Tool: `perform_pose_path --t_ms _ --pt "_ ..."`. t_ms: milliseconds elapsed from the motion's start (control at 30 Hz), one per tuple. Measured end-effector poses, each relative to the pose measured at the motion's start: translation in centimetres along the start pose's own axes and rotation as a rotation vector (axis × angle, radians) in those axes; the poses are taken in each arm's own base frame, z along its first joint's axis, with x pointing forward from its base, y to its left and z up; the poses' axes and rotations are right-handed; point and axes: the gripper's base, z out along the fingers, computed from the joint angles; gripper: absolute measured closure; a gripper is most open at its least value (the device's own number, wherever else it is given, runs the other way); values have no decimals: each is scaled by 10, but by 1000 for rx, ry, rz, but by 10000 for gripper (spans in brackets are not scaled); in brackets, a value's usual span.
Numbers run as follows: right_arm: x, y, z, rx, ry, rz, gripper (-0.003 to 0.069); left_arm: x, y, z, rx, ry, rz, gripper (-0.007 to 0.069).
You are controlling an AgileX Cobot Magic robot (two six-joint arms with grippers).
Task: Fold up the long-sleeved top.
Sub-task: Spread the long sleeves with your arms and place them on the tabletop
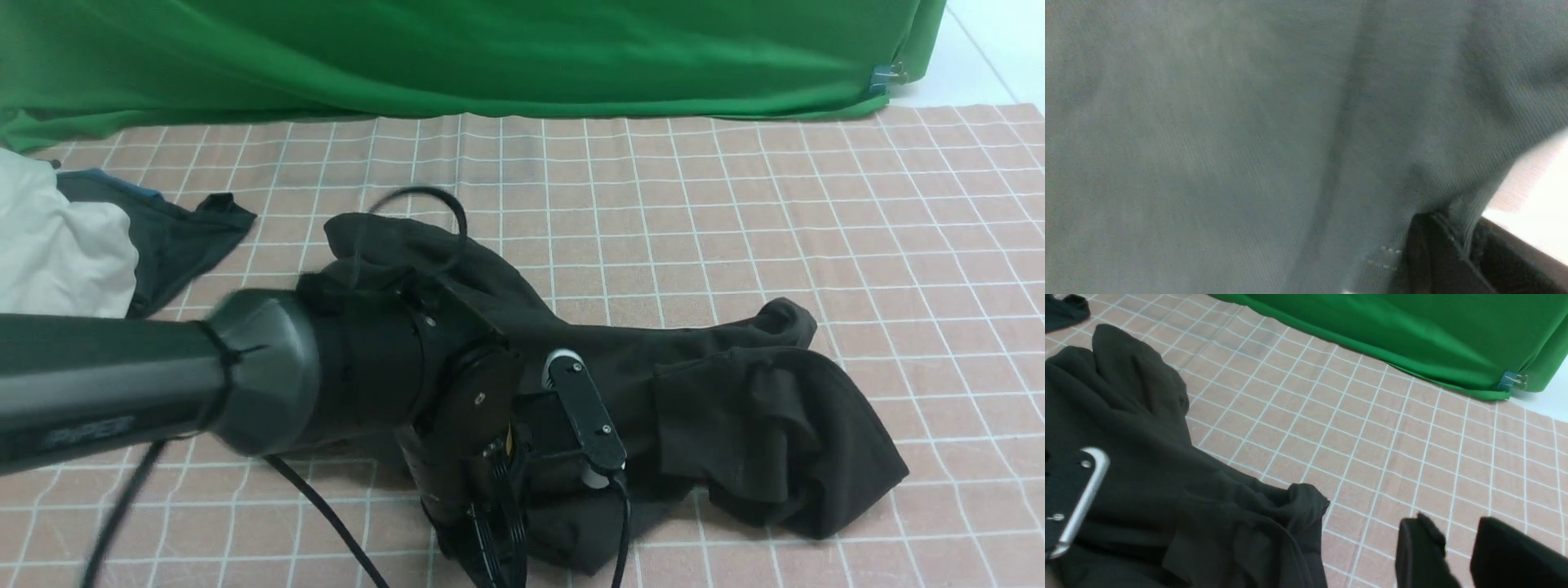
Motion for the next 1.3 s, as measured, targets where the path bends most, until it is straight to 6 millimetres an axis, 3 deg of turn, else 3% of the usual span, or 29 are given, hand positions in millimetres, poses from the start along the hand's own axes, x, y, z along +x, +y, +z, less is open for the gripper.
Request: perform_pose_path --t_ms 67,133,233,300,367,533,733,900,967,1000,1133,1300 --pt "0 1 0 -11 5 11 436 1 -4 -16 9 2 -3 577" --pt "1 4 0 -39 17 40 436 13 -13 -58 12 -4 -24 577" --pt "2 6 2 -60 36 61 436 32 -19 -96 -29 -30 -35 577" --pt "1 6 5 -71 58 70 435 41 -21 -110 -63 -52 -41 577" --pt "-3 9 12 -97 112 91 419 58 -25 -137 -140 -123 -47 577" --pt "-17 13 34 -145 226 118 397 86 -31 -171 -249 -228 -112 577" --pt "-10 20 76 -201 413 163 334 120 -43 -168 -297 -239 -128 577" --pt "-2 42 106 -296 532 67 164 144 -48 -141 -330 -149 -170 577" --pt "1 49 112 -321 553 26 130 149 -48 -135 -345 -129 -183 577" --pt "4 60 119 -363 577 -39 97 154 -49 -133 -364 -120 -200 577" --pt "11 79 136 -413 600 -116 77 161 -48 -138 -412 -140 -213 577" --pt "22 83 158 -371 665 -143 81 173 -48 -149 -494 -187 -245 577"
